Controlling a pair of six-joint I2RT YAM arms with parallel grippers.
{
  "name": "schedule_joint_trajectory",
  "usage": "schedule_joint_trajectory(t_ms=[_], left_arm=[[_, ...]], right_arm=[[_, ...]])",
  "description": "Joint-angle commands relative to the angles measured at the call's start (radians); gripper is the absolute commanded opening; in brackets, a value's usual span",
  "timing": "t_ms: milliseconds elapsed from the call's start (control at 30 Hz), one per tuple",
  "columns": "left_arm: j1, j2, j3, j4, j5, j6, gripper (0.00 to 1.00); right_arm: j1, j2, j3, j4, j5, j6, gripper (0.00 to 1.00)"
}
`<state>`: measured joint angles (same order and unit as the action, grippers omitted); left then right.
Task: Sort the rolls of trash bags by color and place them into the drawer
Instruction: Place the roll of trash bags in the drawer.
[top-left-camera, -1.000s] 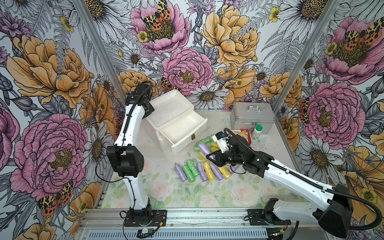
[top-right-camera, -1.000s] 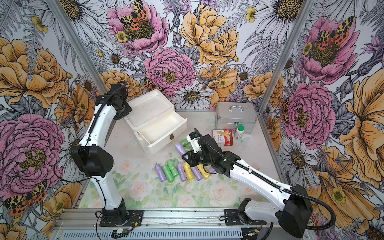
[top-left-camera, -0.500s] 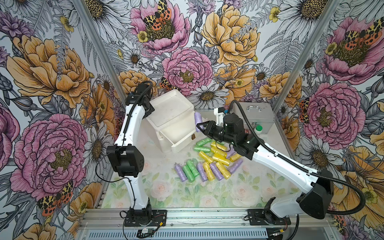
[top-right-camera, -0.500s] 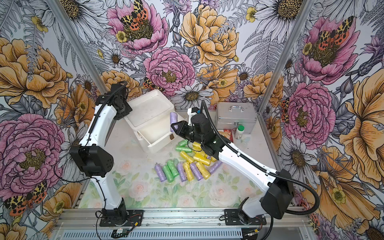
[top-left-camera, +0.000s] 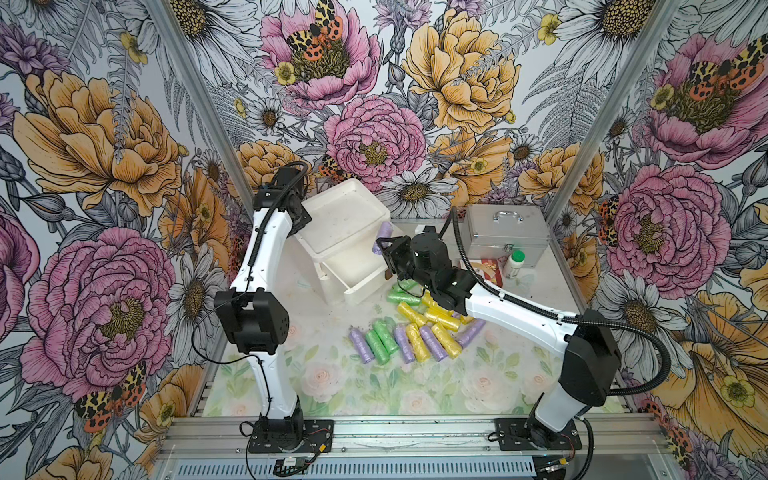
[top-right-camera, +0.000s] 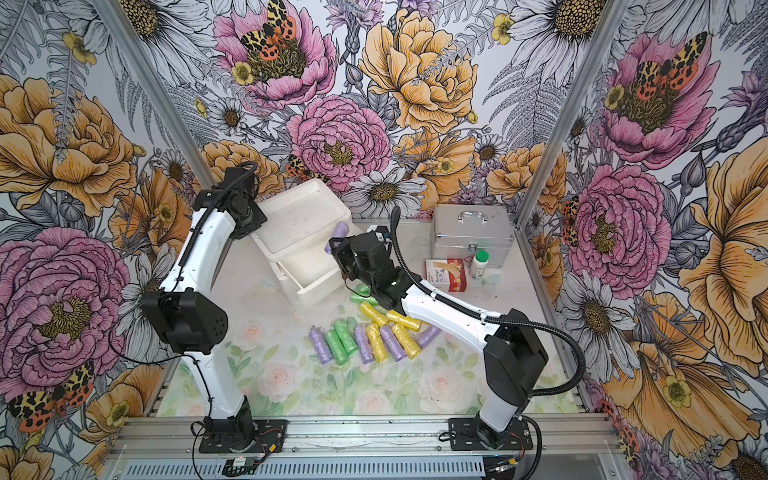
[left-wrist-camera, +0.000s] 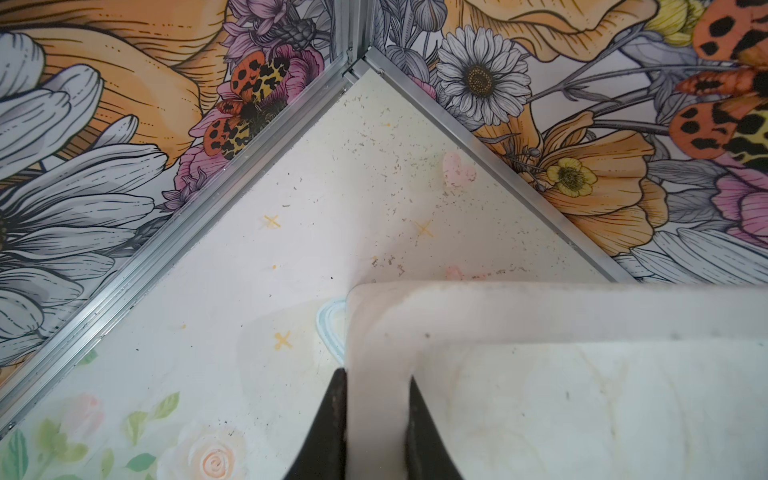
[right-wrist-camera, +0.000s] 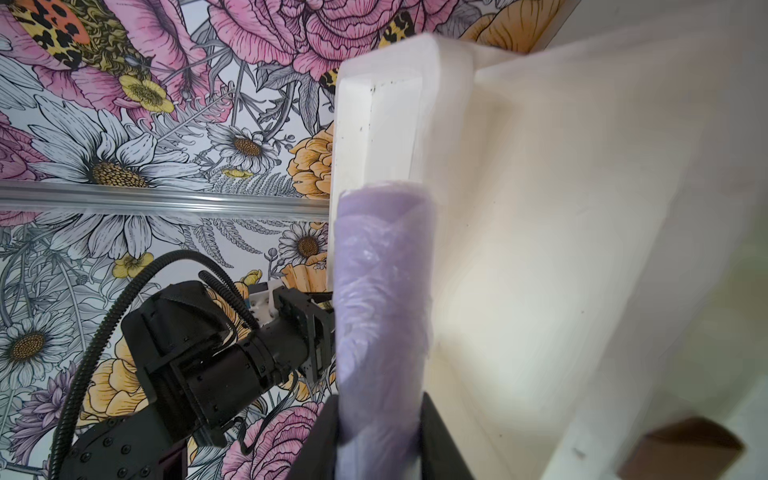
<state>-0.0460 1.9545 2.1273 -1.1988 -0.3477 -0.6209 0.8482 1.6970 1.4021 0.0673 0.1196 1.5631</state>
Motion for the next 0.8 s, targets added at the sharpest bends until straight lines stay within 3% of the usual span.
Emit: schedule_joint_trajectory(t_ms=[0, 367, 400, 533, 633, 767], left_arm=[[-0.043, 0.036, -0.005, 0.047, 0.179, -0.073, 0.00], [-0.043, 0.055, 0.010, 0.047, 0.174, -0.090, 0.00], [-0.043, 0.057, 0.011, 0.048, 0.175, -0.092, 0.00], [-0.046, 0.067, 0.017, 0.048, 0.179, -0.097, 0.00], [-0.046, 0.070, 0.020, 0.047, 0.179, -0.097, 0.00], [-0.045, 0.070, 0.020, 0.047, 0.179, -0.097, 0.00]], right_arm=[[0.031, 0.051, 0.053, 0.061, 0.064, 0.058, 0.32], [0.075, 0.106, 0.074, 0.052, 0.121, 0.087, 0.36], [0.077, 0.111, 0.080, 0.051, 0.120, 0.090, 0.39], [0.087, 0.135, 0.125, 0.024, 0.087, 0.095, 0.67], [0.092, 0.146, 0.154, 0.005, 0.051, 0.092, 0.73], [0.096, 0.136, 0.166, -0.022, 0.017, 0.061, 0.74]])
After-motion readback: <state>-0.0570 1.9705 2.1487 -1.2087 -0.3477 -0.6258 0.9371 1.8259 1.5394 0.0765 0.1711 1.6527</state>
